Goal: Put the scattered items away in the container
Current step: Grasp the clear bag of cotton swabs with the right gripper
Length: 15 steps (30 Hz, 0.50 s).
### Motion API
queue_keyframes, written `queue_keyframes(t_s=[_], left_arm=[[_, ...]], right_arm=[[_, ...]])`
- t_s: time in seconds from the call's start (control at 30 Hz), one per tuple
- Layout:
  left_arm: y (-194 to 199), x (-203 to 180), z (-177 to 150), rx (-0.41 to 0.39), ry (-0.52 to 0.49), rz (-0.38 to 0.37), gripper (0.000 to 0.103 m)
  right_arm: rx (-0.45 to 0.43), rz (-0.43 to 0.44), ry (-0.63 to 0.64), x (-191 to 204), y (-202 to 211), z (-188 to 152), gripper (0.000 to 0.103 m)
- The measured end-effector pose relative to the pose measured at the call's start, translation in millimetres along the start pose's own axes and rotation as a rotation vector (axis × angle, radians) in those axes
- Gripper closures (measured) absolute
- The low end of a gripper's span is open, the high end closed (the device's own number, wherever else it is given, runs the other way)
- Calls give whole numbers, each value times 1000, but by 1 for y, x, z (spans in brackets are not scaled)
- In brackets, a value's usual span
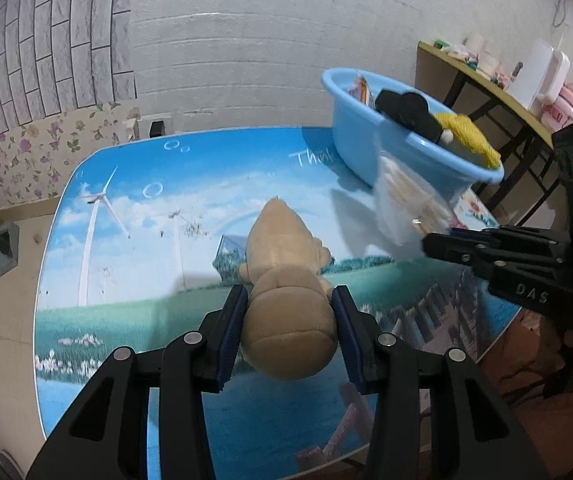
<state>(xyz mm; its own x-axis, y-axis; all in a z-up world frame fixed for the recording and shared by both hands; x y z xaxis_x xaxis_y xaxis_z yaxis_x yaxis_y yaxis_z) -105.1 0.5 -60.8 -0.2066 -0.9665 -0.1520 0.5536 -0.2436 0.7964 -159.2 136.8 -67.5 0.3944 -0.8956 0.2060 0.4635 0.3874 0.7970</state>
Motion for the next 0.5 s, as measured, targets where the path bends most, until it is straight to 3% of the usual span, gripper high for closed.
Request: queue_keyframes(t_s=[0.2,0.33,0.5], left_arm=[[0,-3,-11,25,0,15,58],[-1,-5,-12,27,1,21,35],[-6,-9,-13,43,-19,40,17]], right_arm=[[13,-57,-16,-25,7,-17,88],[34,-89,-28,-26,2,-15,88],[42,-101,-68,-29,0,-17,85]])
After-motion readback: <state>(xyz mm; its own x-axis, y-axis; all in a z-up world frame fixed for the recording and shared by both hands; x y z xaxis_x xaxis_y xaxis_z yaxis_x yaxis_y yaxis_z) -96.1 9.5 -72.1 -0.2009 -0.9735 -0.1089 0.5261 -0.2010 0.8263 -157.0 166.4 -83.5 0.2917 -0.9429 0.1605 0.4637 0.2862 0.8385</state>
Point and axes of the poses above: each gripper's, at about its wrist camera, not at the fingertips, and y roughly against the way its jaws point, x to its left, z to its top, the point moved 6 cm from there along -y, roughly the way its jaws point, and after that the axes turned 2 degrees about z, right-handed, at the moved point
